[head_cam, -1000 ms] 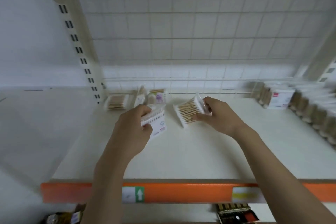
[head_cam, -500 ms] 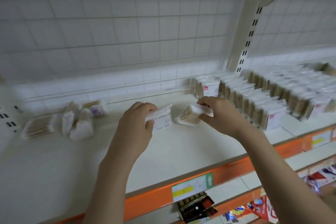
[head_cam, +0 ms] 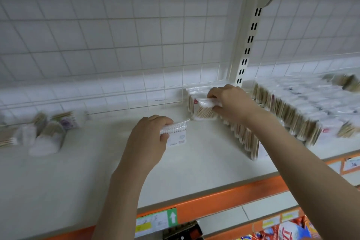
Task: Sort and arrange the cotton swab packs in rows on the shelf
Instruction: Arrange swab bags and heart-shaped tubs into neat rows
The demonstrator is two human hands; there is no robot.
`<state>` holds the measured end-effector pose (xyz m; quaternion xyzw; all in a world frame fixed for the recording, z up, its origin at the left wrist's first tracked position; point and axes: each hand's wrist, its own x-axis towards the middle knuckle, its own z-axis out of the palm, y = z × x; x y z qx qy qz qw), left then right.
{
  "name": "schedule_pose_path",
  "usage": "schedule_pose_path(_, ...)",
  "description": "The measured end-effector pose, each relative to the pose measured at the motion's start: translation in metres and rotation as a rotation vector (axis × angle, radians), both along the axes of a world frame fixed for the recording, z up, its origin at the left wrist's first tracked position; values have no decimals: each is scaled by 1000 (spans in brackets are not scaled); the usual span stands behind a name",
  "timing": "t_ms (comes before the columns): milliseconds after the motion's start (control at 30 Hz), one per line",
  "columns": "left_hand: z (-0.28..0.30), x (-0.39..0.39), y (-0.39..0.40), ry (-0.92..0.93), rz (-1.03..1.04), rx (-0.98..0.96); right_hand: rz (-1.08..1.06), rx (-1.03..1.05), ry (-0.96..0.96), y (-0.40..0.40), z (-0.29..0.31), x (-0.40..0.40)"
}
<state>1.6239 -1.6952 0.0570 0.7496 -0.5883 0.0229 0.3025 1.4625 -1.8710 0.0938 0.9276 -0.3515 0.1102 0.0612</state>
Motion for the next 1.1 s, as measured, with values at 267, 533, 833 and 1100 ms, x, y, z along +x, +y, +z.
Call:
schedule_pose_path(267,-6,-13,-5,26,140,17,25,-40,152,-38,-11,18)
schedule_pose_path(533,-9,-20,-9,15,174,26,90,-138,161,-49,-22,26)
schedule_pose_path(833,-12,-29,-21,-20,136,6,84,-167,154,-56,-22,24)
schedule_pose_path(1100,-12,-35,-37,-69,120,8,115,60,61,-54,-9,13)
